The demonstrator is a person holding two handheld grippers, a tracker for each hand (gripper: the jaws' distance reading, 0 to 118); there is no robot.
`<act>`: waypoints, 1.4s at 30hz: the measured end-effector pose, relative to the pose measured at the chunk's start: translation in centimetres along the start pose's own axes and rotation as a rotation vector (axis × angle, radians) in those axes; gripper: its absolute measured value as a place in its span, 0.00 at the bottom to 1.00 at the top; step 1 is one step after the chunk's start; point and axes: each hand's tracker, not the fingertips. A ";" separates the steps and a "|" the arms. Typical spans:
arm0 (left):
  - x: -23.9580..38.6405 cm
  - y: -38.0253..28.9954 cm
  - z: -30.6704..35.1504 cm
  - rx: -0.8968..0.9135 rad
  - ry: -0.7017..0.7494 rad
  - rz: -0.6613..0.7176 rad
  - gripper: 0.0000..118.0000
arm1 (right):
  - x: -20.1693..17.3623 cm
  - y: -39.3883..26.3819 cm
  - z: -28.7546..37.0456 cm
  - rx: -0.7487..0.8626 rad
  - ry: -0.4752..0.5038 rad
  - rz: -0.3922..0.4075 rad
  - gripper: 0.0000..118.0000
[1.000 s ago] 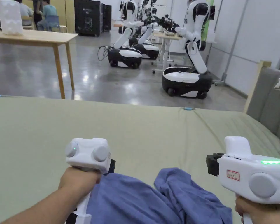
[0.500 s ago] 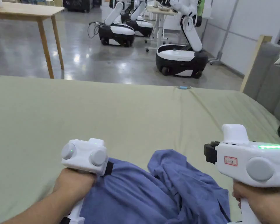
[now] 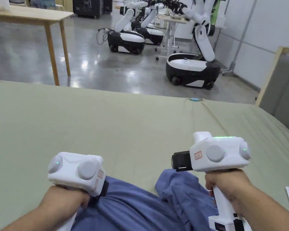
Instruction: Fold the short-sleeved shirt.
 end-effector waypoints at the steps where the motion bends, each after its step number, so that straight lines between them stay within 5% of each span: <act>1: -0.2 0.0 -0.1 0.000 -0.006 0.001 0.03 | -0.5 0.2 -1.3 -0.048 0.008 0.022 0.99; 4: -0.2 -0.1 -0.2 0.008 -0.013 -0.008 0.03 | -1.8 -0.4 -4.2 -0.120 -0.034 0.073 0.98; 6: -0.1 -0.3 -0.1 0.014 -0.014 -0.020 0.03 | -2.1 -1.1 -5.4 -0.169 -0.005 0.069 0.89; 7: -0.1 -0.3 -0.1 0.016 -0.014 -0.021 0.03 | -2.2 -1.5 -5.9 -0.190 -0.026 0.070 0.73; 8: -0.1 -0.4 -0.1 0.017 -0.015 -0.023 0.03 | -2.4 -2.0 -6.0 -0.201 -0.041 0.078 0.33; 10: -0.1 -0.5 -0.1 0.020 -0.013 -0.019 0.03 | -2.7 -2.5 -5.3 -0.135 -0.078 0.097 0.09; 21: -0.5 -1.3 6.7 0.140 0.028 0.051 0.03 | 1.3 -3.3 6.9 0.139 -0.006 -0.062 0.07; 42: -4.0 -3.3 42.9 0.694 0.220 0.130 0.03 | 5.8 -1.1 41.9 0.686 -0.086 -0.160 0.07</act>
